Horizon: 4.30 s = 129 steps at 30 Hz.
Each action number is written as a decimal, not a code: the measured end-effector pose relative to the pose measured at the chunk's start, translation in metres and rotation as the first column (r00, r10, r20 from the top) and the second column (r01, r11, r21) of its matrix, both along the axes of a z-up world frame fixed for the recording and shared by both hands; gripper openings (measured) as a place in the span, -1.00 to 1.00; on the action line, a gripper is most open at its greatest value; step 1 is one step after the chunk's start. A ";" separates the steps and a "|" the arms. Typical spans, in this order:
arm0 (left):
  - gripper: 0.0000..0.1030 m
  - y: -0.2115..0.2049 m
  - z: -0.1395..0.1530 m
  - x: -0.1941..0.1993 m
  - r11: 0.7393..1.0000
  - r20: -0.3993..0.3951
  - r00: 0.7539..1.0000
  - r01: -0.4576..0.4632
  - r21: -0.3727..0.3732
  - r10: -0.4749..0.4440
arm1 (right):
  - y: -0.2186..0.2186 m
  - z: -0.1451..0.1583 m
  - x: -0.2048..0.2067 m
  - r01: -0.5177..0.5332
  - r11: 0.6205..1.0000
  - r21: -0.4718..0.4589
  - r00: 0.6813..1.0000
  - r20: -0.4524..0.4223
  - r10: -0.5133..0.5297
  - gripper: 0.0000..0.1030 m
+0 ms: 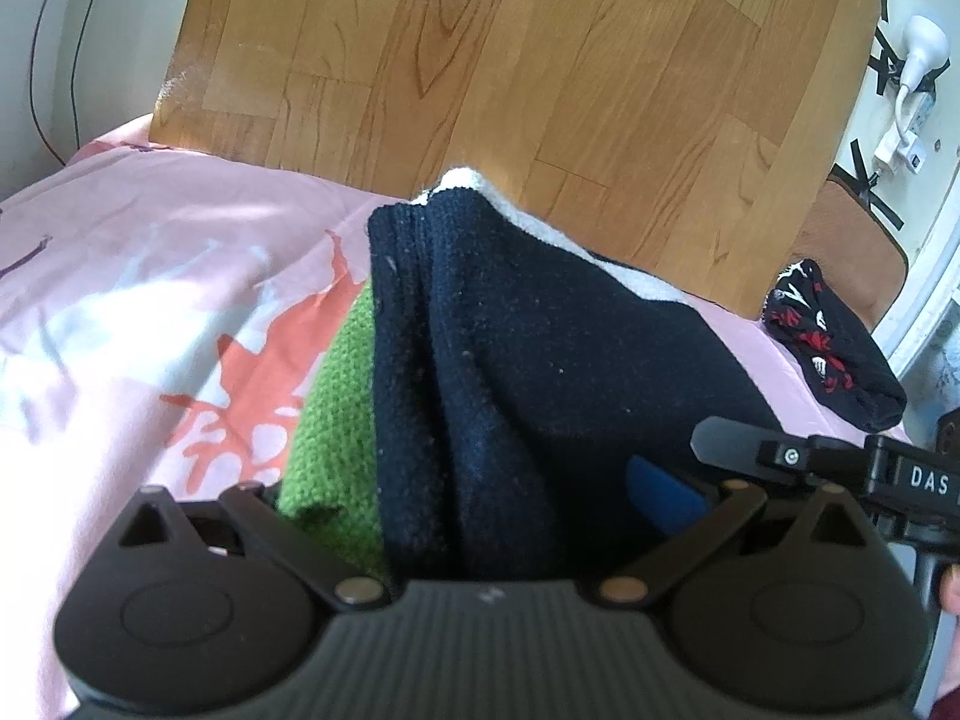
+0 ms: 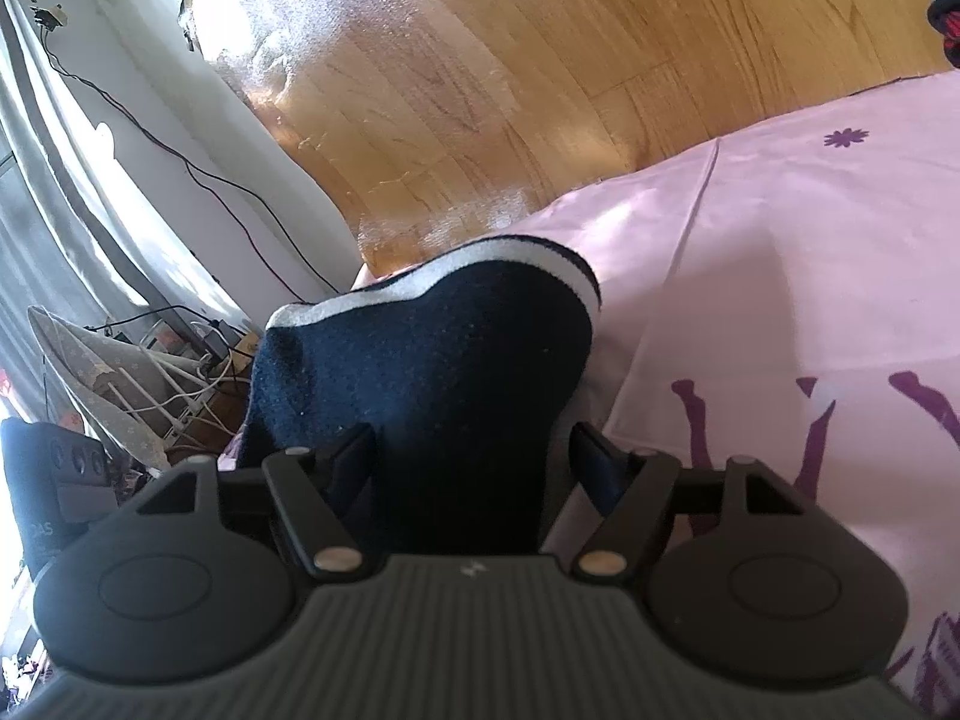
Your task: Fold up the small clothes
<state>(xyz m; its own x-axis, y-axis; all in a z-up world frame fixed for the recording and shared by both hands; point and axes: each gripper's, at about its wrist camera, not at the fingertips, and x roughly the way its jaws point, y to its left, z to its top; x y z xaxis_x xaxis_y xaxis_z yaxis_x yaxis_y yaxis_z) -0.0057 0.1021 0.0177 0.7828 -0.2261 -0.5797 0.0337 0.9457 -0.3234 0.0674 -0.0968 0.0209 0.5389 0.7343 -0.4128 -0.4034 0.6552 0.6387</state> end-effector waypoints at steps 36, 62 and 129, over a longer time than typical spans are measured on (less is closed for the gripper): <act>1.00 0.003 -0.001 -0.001 1.000 0.000 1.000 -0.003 -0.014 0.003 | -0.013 -0.001 -0.012 0.005 1.000 0.010 1.000 -0.013 -0.005 0.64; 1.00 0.014 -0.001 -0.001 0.996 0.001 1.000 0.007 -0.093 -0.007 | -0.011 0.000 -0.013 -0.002 1.000 0.001 1.000 -0.008 0.002 0.67; 0.99 -0.004 0.017 -0.021 0.694 0.189 0.768 -0.636 0.337 0.612 | 0.084 0.008 0.008 0.046 0.963 -0.265 0.978 0.207 0.011 0.88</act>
<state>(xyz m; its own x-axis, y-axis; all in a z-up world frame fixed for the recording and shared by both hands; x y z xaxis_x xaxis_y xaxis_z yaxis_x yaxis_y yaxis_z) -0.0263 0.0986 0.0350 0.7015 0.5420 -0.4628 -0.6002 0.7994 0.0264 0.0755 -0.0129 0.0292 0.6440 0.6020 -0.4720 -0.4938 0.7984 0.3446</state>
